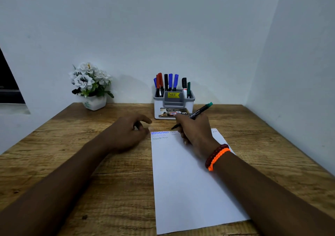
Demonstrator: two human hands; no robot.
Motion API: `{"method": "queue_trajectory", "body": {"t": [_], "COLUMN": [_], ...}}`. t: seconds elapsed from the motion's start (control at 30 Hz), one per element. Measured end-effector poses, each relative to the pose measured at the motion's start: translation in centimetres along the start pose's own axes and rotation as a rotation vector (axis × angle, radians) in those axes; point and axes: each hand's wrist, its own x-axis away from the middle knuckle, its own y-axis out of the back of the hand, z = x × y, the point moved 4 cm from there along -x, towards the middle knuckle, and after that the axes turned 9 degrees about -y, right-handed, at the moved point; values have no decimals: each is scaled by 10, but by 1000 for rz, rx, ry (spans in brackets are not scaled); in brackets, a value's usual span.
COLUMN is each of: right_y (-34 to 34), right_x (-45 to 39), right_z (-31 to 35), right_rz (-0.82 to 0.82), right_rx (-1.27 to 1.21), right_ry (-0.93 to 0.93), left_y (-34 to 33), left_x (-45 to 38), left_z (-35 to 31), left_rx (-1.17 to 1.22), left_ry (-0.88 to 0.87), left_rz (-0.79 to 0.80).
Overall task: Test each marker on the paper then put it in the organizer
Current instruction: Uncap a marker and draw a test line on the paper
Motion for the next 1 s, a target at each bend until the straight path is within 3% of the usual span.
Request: {"method": "queue_trajectory", "body": {"t": [0.17,0.3,0.6,0.8,1.0], "right_y": [3,2,1,2,6], "right_x": [1,4,8,13,16], "right_z": [1,6,12,18,22], "right_rz": [18,18,161,241,291], "right_rx": [-69,-56,-185,-399,-464], "right_ry": [-26,45,36,-12,-19], "left_y": [2,1,1,5,2], "left_x": [0,0,1,3,3], "left_z": [5,-2,-24,-23,-18], "left_rx": [80,285,332,598,816], "left_ry": [17,-2,-125,-67,-10], "left_rz": [-151,-291,-285,-421,-492]}}
